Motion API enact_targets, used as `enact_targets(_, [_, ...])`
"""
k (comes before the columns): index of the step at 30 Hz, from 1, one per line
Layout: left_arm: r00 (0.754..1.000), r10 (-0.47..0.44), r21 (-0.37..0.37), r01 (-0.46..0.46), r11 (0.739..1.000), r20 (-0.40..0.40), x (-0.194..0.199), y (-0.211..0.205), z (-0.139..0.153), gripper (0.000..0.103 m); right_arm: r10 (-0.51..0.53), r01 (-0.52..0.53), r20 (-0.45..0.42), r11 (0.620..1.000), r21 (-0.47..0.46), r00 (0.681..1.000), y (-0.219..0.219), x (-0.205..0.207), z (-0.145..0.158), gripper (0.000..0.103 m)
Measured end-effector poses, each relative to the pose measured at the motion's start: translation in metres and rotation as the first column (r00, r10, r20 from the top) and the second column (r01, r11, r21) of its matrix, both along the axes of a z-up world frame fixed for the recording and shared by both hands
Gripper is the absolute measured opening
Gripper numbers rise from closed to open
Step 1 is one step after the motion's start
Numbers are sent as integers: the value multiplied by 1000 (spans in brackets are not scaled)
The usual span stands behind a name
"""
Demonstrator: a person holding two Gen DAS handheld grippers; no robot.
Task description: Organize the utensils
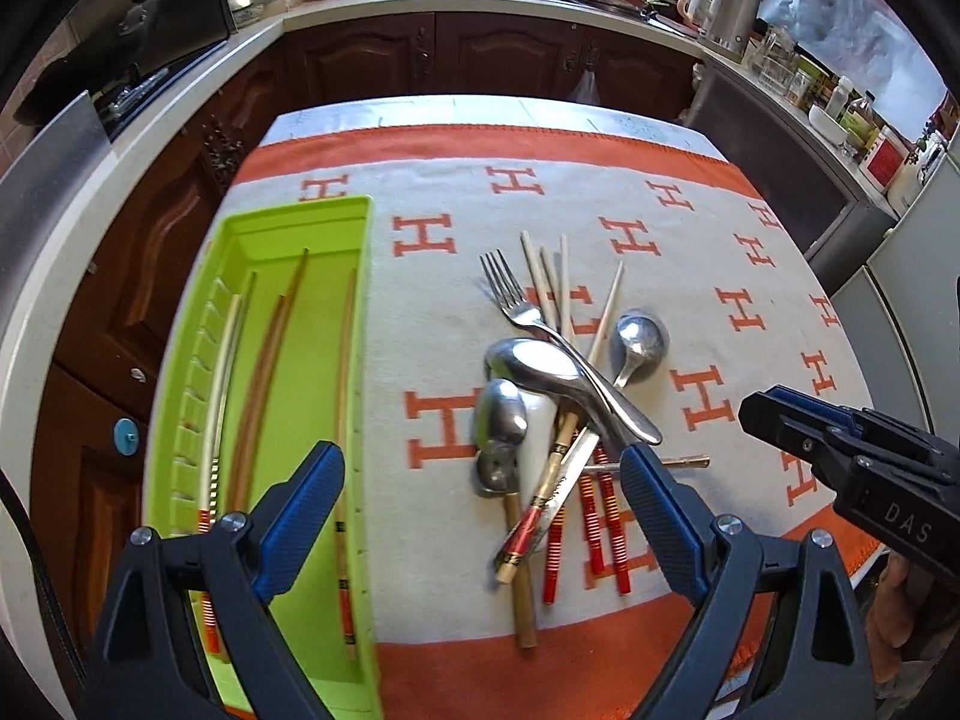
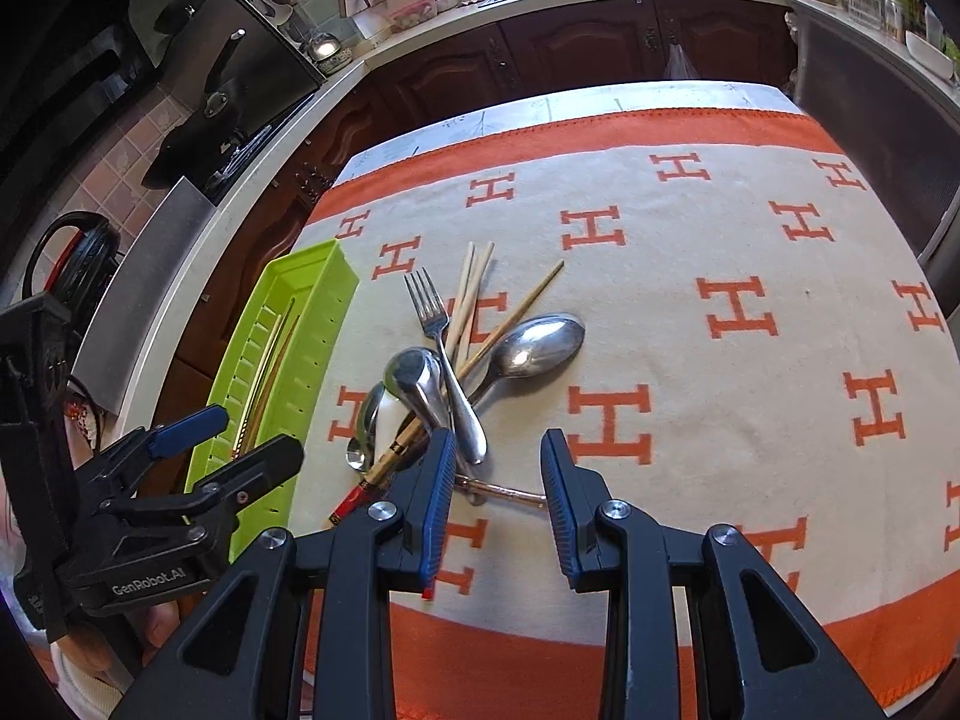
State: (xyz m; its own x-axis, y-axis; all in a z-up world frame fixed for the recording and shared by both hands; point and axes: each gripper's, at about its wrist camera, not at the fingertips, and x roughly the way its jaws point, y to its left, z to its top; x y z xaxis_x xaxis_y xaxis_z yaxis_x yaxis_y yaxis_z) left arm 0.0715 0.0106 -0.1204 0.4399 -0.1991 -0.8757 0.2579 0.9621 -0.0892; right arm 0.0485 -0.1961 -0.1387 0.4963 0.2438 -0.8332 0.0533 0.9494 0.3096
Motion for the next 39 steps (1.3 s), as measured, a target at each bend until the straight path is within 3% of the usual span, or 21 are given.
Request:
enact_targets(6, [999,5,-59,-8,998,-47,10,-7,-15,92,30,-30,16,999,-9,999,-2,2,-10,30])
enact_targets(17, [992,26,-92,-37,995,-121,19,-10,-35,65,82,-82,7,997,1,997,-1,6,-36,30])
enact_targets(25, [986,64,-111,-81,990,-152,25,-3,-45,63,152,-151,41,988,-17,988,12,9,-35,30])
enact_targets(30, [987,53,-86,-67,994,-153,26,-7,-52,53,173,-172,46,985,-24,984,19,10,-35,30])
enact_targets(32, [988,47,-82,-59,995,-146,28,-9,-51,43,177,-176,43,984,-24,983,19,11,-36,30])
enact_targets(34, [982,35,-106,-56,993,-185,30,-9,-56,38,177,-176,41,984,-25,983,19,11,-37,30])
enact_targets(39, [981,40,-104,-60,993,-191,30,-12,-58,38,179,-178,39,984,-25,983,19,11,-38,30])
